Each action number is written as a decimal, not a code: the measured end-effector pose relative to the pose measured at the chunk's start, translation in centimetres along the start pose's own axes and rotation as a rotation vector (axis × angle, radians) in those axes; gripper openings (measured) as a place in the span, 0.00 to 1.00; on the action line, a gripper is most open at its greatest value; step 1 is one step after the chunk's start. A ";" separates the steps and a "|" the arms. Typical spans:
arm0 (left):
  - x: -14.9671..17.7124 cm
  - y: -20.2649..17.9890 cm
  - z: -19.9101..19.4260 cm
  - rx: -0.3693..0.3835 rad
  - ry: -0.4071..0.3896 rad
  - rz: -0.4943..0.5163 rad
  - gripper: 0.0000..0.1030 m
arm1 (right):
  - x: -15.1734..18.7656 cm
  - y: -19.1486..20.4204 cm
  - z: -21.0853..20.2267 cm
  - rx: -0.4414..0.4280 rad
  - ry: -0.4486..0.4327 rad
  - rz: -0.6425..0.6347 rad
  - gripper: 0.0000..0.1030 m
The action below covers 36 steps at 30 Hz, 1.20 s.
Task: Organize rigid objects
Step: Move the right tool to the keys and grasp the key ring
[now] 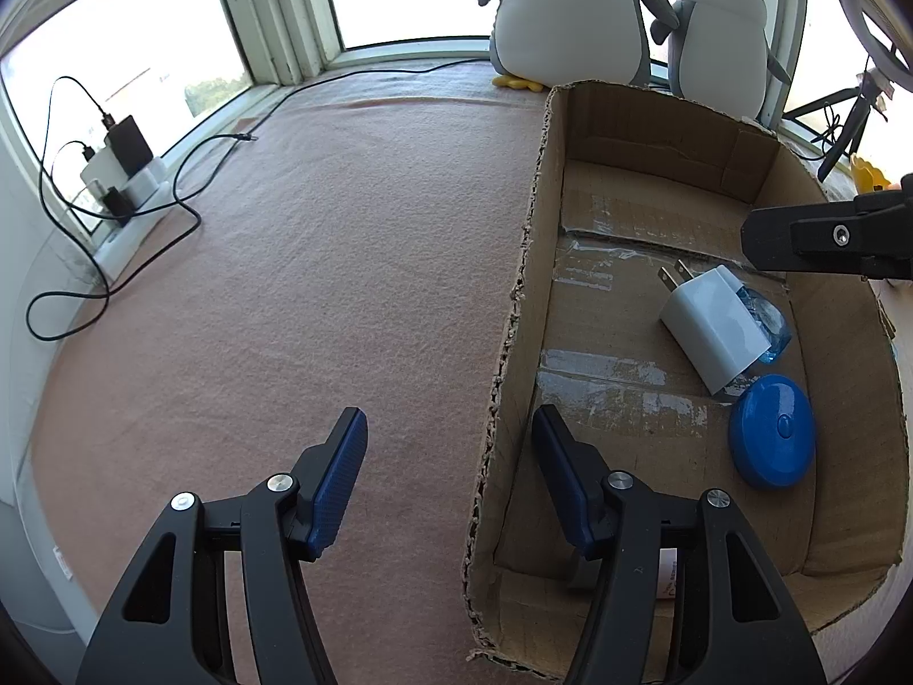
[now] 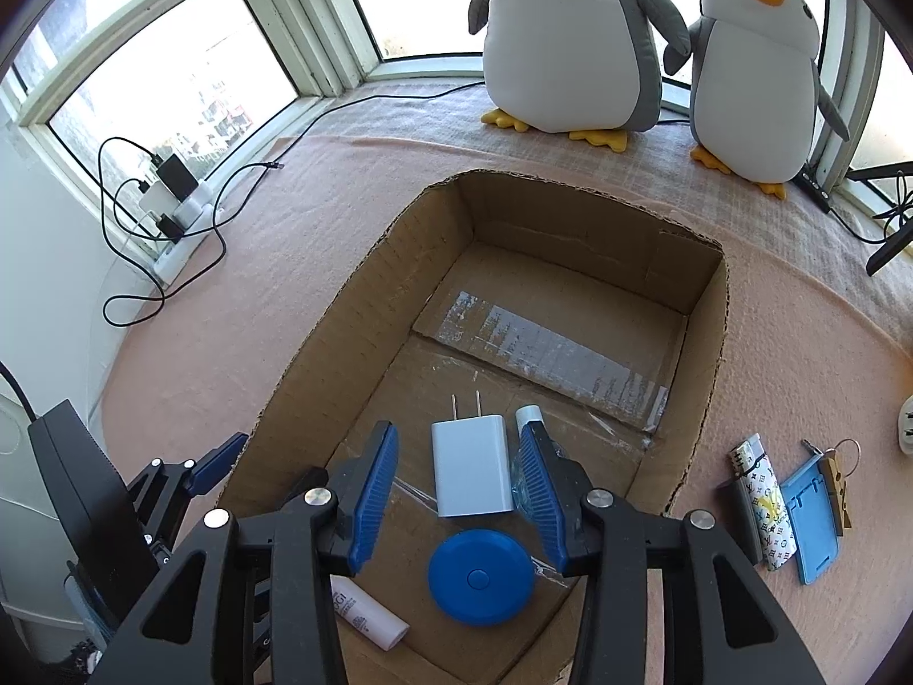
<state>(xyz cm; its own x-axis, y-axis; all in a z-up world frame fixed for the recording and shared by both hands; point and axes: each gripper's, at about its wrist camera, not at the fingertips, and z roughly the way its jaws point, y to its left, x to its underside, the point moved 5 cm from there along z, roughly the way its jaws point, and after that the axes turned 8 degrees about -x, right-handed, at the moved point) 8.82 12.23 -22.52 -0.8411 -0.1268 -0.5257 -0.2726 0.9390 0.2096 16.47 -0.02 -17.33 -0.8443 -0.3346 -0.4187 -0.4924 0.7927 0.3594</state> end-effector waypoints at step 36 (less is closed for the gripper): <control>0.0 -0.1 -0.1 -0.009 -0.005 0.006 0.59 | 3.2 -21.9 -9.3 0.120 -0.083 0.363 0.39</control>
<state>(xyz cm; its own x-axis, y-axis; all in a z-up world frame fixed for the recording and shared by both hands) 8.79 12.09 -22.48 -0.8404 -0.1201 -0.5286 -0.2722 0.9368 0.2199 22.59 -23.20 -18.78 -0.9365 0.0169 -0.3502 -0.1328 0.9074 0.3988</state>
